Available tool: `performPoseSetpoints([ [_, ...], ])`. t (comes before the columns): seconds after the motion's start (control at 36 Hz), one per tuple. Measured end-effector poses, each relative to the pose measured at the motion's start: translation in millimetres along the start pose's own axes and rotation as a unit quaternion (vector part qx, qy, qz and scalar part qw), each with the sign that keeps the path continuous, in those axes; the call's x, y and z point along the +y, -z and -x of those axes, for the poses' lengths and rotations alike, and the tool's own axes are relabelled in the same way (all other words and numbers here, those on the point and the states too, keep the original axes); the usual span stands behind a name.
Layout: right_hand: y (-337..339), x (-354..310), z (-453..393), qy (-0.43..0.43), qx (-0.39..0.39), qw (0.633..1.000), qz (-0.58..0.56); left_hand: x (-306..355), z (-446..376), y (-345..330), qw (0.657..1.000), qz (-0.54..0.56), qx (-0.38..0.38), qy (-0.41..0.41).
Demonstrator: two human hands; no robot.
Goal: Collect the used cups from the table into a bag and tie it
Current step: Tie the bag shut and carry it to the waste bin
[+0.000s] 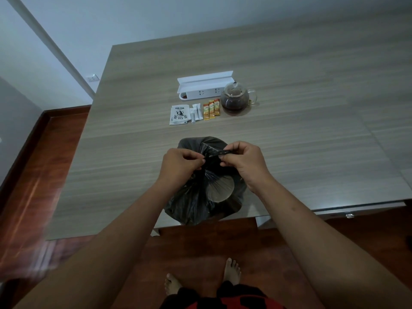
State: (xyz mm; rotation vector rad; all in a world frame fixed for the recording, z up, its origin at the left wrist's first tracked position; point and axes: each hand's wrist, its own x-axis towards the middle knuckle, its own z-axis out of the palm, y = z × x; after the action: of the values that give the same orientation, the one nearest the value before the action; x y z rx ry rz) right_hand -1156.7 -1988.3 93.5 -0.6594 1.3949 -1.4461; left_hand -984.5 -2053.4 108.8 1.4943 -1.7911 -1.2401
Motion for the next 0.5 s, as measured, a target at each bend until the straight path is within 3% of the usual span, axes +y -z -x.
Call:
performPoseSetpoints([
  [0.25, -15.9, -10.6, -9.6, 0.05, -0.026, 0.998, 0.008, 11.7, -2.4, 1.4, 0.982, -0.159, -0.084, -0.061],
  [0.39, -14.8, -9.0, -10.6, 0.037, -0.056, 0.998, -0.019, 12.6, -4.4, 2.1, 0.98, -0.16, -0.095, -0.076],
  [0.5, -12.6, -1.1, -7.8, 0.025, -0.015, 1.0, 0.0, 7.1, -4.7, 0.9, 0.988, -0.129, -0.067, -0.057],
])
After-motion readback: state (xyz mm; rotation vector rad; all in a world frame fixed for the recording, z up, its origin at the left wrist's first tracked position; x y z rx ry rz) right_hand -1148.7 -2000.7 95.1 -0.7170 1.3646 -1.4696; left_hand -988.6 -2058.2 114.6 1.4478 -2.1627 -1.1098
